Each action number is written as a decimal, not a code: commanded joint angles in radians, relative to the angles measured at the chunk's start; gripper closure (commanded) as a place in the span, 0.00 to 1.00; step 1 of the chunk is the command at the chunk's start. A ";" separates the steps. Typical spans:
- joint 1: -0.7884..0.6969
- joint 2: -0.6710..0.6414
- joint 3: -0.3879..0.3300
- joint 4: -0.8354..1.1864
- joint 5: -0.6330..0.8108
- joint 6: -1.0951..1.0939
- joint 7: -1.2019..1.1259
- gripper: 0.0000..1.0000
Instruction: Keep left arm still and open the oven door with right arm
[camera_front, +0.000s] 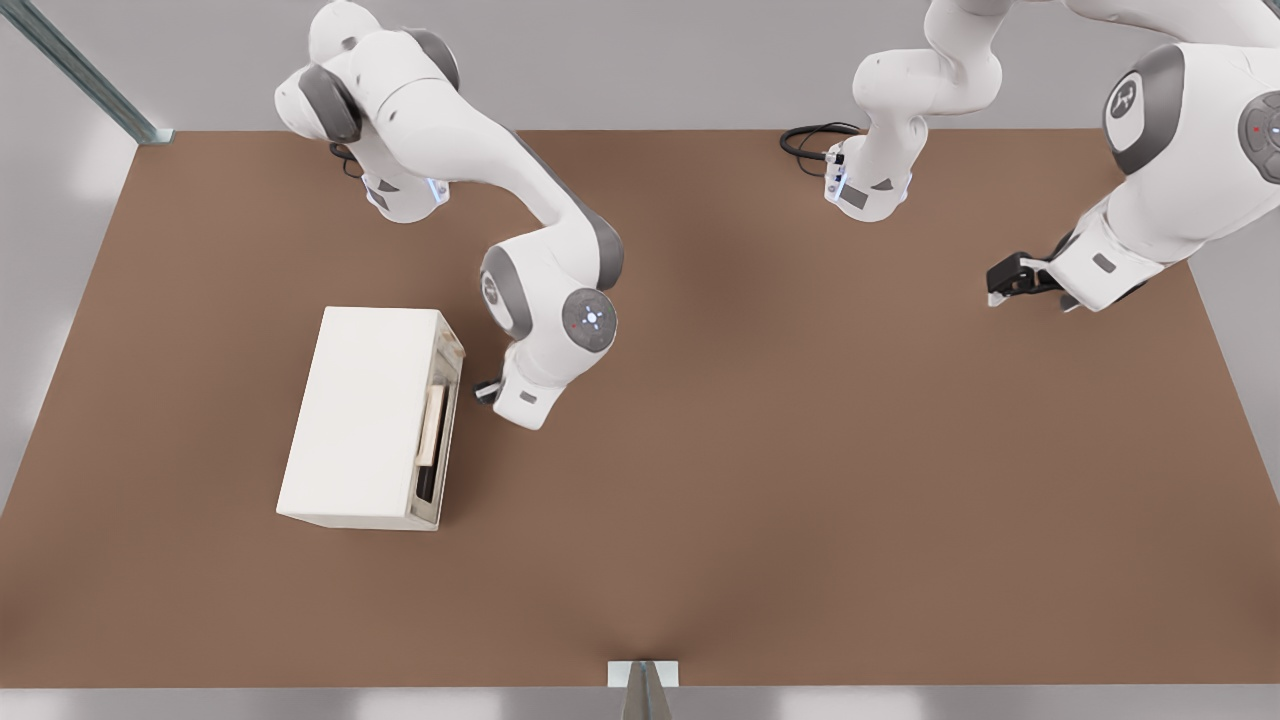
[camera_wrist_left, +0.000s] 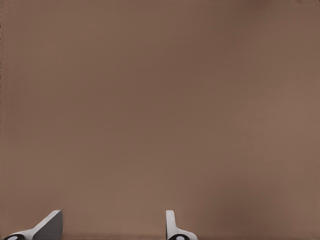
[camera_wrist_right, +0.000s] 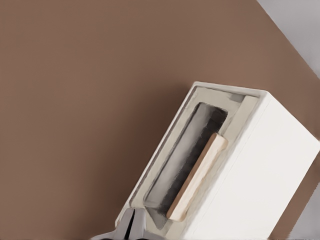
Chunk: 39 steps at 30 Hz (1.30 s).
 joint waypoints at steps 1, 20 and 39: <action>0.045 0.059 -0.077 0.028 -0.114 -0.094 0.409 0.79; 0.074 0.203 -0.239 0.035 -0.134 0.000 0.280 0.79; 0.065 0.217 -0.231 -0.044 -0.150 -0.037 0.250 0.79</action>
